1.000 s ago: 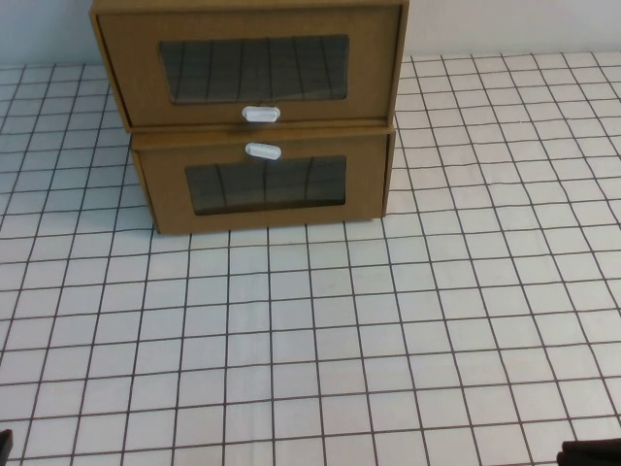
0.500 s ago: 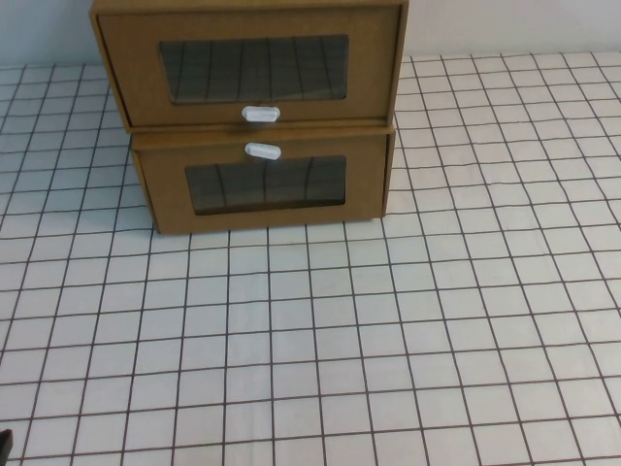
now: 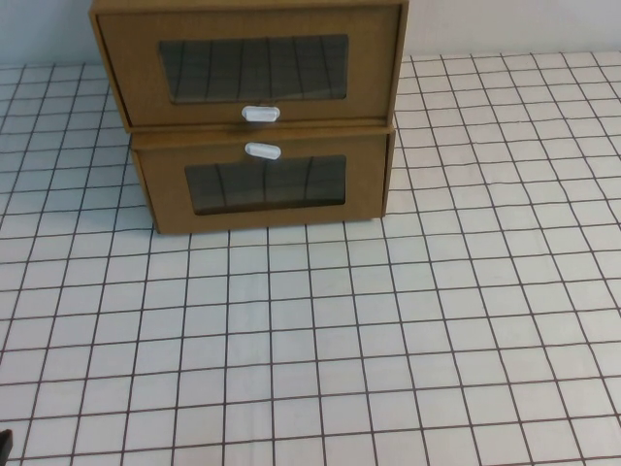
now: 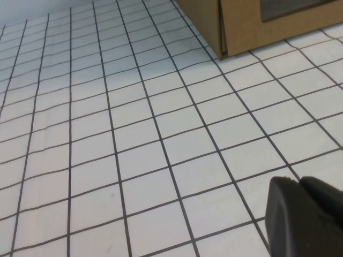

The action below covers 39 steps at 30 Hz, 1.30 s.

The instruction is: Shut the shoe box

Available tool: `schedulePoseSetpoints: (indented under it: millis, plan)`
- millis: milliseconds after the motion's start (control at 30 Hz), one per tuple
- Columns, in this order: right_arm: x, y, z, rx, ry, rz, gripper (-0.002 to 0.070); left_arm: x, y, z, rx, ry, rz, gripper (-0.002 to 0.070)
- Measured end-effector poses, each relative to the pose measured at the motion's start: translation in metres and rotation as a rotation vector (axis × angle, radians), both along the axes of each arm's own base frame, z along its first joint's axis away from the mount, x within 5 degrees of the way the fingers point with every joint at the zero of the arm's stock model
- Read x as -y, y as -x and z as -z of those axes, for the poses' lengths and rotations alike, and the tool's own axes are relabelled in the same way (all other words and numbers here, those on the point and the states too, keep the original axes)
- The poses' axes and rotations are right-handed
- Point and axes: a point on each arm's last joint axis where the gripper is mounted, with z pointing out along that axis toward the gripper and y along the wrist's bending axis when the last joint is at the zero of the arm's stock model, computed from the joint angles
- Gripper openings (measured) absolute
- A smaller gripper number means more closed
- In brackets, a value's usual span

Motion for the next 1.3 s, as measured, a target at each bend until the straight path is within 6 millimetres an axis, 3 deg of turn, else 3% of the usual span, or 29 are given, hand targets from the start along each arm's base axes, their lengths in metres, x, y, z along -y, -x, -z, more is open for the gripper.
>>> schedulePoseSetpoints:
  millis: [133, 267, 500, 733, 933, 1300]
  plan:
    - [0.004, -0.008, -0.008, 0.080, -0.053, 0.099, -0.0013, 0.000, 0.000, 0.000, 0.000, 0.000, 0.000, -0.0004]
    - [0.016, -0.022, -0.005, 0.160, -0.156, 0.320, -0.0013, 0.000, 0.000, 0.000, 0.000, 0.000, 0.000, -0.0004]
    - [0.038, -0.030, 0.034, 0.224, -0.209, 0.675, -0.0013, 0.000, 0.000, 0.000, 0.000, 0.000, 0.000, -0.0004]
    - [0.050, -0.035, 0.068, 0.043, -0.250, 0.869, -0.0014, 0.000, 0.000, 0.000, 0.000, 0.000, 0.000, -0.0004]
    - [0.057, -0.038, 0.109, -0.032, -0.253, 0.967, -0.0013, 0.000, 0.000, 0.000, 0.000, -0.001, 0.000, -0.0004]
    - [0.059, -0.032, 0.118, -0.088, -0.212, 0.997, -0.0013, 0.000, 0.000, 0.000, 0.002, 0.000, 0.000, -0.0004]
